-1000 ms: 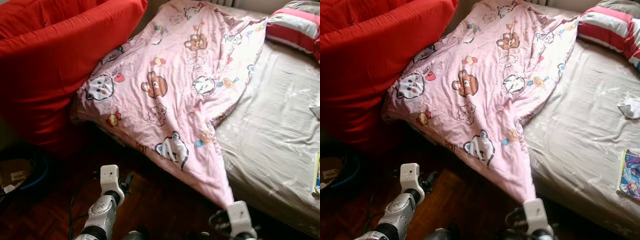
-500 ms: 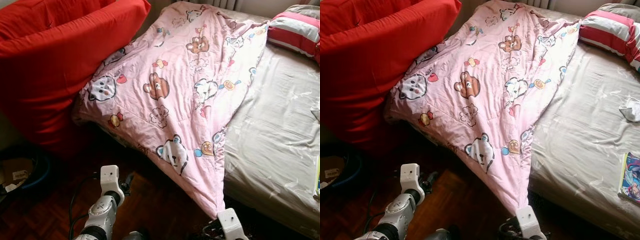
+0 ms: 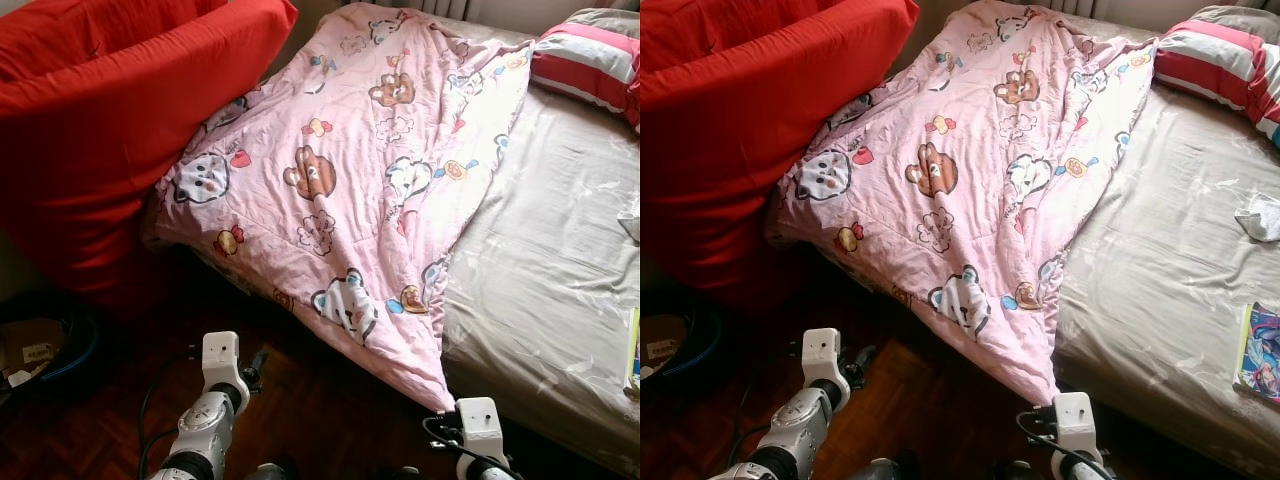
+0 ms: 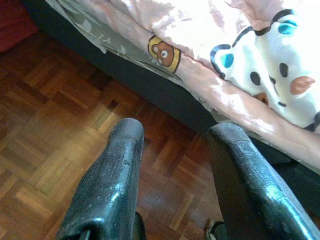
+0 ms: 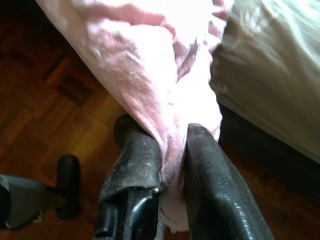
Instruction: Clean up the room
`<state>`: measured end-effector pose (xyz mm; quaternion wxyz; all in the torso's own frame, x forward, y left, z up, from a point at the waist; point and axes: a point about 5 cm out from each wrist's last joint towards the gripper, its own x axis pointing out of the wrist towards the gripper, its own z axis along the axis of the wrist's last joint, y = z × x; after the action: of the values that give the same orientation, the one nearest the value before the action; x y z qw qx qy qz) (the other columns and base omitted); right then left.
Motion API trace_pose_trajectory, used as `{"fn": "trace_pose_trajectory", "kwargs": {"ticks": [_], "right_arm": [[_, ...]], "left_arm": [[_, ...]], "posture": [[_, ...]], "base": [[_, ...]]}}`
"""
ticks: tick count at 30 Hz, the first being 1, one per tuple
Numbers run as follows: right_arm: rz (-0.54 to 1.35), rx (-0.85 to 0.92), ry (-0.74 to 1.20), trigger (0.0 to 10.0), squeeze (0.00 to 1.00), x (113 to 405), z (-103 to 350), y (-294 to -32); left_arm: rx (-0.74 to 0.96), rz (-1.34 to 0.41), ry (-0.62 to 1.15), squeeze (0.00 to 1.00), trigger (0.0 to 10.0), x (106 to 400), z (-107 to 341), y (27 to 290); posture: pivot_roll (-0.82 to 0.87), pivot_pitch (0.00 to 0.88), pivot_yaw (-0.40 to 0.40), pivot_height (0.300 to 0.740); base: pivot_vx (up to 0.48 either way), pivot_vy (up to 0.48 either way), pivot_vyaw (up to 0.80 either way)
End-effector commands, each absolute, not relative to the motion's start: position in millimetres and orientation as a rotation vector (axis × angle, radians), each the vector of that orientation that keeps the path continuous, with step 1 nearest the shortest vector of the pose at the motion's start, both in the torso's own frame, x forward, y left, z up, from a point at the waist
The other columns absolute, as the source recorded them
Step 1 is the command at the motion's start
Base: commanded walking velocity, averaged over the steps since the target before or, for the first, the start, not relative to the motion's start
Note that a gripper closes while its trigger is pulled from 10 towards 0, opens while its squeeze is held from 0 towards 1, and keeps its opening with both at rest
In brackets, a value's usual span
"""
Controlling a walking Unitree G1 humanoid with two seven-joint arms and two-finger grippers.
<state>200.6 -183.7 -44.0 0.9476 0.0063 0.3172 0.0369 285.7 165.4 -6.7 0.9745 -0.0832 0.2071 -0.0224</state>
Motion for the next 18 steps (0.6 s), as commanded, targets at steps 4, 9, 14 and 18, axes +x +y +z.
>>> {"fn": "trace_pose_trajectory", "kwargs": {"ticks": [4, 9, 14, 18], "right_arm": [[0.083, 0.021, 0.657, 10.0, 1.0, 197, -48, -183], [0.075, 0.027, 0.61, 10.0, 1.0, 201, -44, -184], [0.063, 0.043, 0.55, 10.0, 1.0, 209, -37, -187], [0.002, 0.029, 0.55, 10.0, 0.0, 217, -40, -190]], "left_arm": [[-0.154, -0.034, 0.468, 0.0, 10.0, 277, -16, 169], [-0.154, -0.034, 0.471, 0.0, 10.0, 276, -16, 169], [-0.155, -0.035, 0.474, 0.0, 10.0, 276, -17, 169], [-0.152, -0.041, 0.496, 0.0, 10.0, 273, -20, 167]], "posture": [[-0.11, 0.195, 0.042, 0.74], [-0.11, 0.197, 0.042, 0.74], [-0.11, 0.198, 0.043, 0.74], [-0.11, 0.197, 0.048, 0.74]], "base": [[0.0, 0.0, 0.0], [0.0, 0.0, 0.0], [0.0, 0.0, 0.0], [0.0, 0.0, 0.0]]}}
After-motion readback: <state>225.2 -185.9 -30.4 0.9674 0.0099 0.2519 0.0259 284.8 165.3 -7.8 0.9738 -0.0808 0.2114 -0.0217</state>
